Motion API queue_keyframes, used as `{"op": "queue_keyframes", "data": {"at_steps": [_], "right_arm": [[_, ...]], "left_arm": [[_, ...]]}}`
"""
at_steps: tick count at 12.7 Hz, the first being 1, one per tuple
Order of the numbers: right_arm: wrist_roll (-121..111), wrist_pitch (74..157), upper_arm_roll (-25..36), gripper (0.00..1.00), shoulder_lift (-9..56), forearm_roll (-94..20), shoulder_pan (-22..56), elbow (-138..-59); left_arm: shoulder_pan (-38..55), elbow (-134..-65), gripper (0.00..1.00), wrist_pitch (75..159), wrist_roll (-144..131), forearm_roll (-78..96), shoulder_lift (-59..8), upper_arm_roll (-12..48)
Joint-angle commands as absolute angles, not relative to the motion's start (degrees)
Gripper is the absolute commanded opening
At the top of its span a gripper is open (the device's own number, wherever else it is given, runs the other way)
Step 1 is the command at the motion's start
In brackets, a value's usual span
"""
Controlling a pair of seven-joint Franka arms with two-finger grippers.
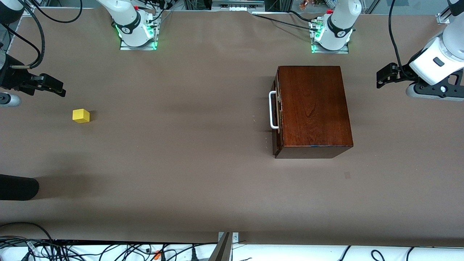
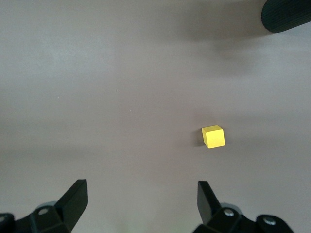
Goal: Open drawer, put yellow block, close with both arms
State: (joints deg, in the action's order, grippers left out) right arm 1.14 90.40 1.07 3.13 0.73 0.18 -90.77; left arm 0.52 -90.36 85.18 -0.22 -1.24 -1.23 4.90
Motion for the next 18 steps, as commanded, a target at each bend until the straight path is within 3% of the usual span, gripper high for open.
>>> {"op": "queue_keyframes", "data": {"at_steps": [1, 5, 12, 18], "right_arm": [[0.26, 90.70, 0.70, 1.00, 2.02, 1.23, -0.44, -91.32], [0.35, 90.79, 0.70, 1.00, 2.11, 1.23, -0.44, -91.32], [0.26, 90.79, 0.70, 1.00, 2.11, 1.23, -0.44, -91.32], [0.26, 90.79, 0.70, 1.00, 2.11, 1.23, -0.44, -91.32]], "left_arm": [[0.53, -88.59, 1.00, 83.67, 0.70, -0.35, -2.37, 4.92], [1.40, -89.21, 1.00, 83.58, 0.70, -0.35, -2.37, 6.32], [2.80, -88.51, 1.00, 89.90, -12.54, -0.61, -9.92, 20.37], [15.45, -88.59, 1.00, 100.44, -28.20, -1.76, -19.14, 20.92]]}}
